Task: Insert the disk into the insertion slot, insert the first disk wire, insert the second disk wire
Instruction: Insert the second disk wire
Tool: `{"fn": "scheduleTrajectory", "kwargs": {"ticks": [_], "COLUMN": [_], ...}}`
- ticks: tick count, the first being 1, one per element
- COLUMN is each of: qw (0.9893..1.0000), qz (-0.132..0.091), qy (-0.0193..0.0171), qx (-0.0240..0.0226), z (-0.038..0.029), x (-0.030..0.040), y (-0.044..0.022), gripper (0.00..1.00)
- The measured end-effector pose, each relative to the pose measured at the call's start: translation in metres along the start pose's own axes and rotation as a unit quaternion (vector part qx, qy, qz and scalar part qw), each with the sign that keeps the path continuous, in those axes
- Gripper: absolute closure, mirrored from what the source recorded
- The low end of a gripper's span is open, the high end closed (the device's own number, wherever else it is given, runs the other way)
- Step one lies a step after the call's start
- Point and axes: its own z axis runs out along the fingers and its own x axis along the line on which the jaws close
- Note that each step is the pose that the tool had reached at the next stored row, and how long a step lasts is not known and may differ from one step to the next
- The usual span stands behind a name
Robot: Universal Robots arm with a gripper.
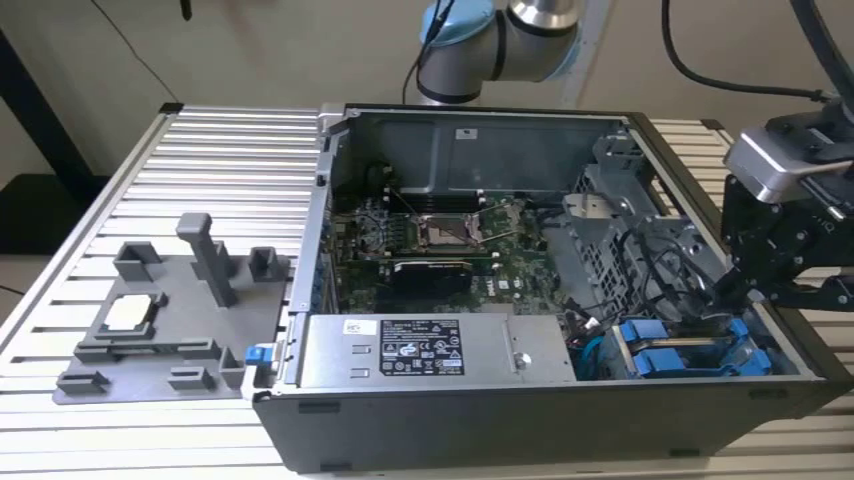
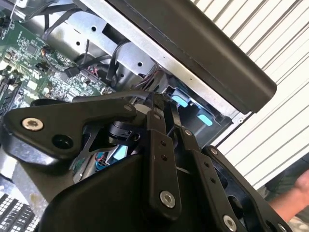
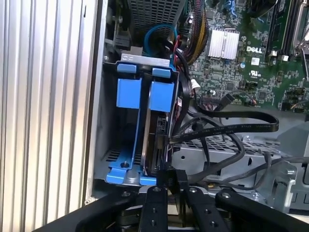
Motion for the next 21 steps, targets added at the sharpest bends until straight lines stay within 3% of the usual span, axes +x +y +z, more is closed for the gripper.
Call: {"fn": "scheduleTrajectory", "kwargs": {"ticks": [5,12,21], "qw": [0.9997,0.9984,0.9980], "qz": [0.025,0.056,0.063], "qy": [0.0011,0.0022,-0.0001], "qx": [-0.0004,-0.0009,-0.0006], "z": [0.0046,0.0079,0.0104], "x": [0.0013,0.0023,0.0076], "y": [0.0005,0.0010,0.0095], "gripper": [0.81,0.81,0.81]}}
